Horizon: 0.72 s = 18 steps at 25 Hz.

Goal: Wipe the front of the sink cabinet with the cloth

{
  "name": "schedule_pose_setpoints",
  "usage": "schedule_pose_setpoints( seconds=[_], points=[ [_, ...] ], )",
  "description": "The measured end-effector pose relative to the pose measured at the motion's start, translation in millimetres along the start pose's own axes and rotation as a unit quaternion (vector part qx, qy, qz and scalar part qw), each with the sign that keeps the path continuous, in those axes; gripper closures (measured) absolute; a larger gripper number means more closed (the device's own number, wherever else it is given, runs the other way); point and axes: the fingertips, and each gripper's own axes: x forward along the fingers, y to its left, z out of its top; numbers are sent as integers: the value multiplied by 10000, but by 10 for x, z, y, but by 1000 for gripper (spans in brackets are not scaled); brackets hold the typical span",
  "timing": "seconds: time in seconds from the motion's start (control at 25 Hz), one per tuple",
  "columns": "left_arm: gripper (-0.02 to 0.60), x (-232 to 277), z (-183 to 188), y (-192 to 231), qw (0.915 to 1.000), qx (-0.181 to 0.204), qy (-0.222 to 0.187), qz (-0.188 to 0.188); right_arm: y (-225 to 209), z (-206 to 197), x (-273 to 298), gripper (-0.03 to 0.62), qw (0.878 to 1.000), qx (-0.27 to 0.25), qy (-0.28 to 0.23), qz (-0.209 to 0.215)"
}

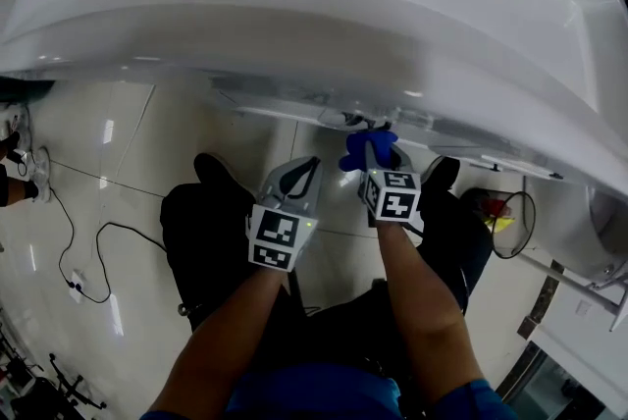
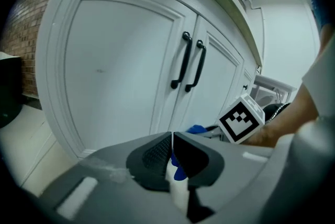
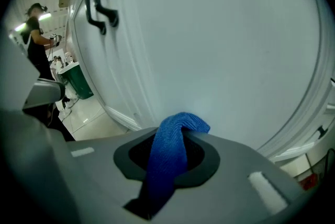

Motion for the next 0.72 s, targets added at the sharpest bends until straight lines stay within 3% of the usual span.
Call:
schedule_pose_setpoints(
  seconds=[0.32, 0.72],
  points=[
    [561, -547, 11, 623, 9975, -339, -280, 545, 1009, 87, 333, 522, 9968, -453, 103, 649],
    [563, -1217, -167, 1355, 9876, -871, -513, 1197, 2241, 334, 784, 523, 9857, -941, 107, 1395]
  ],
)
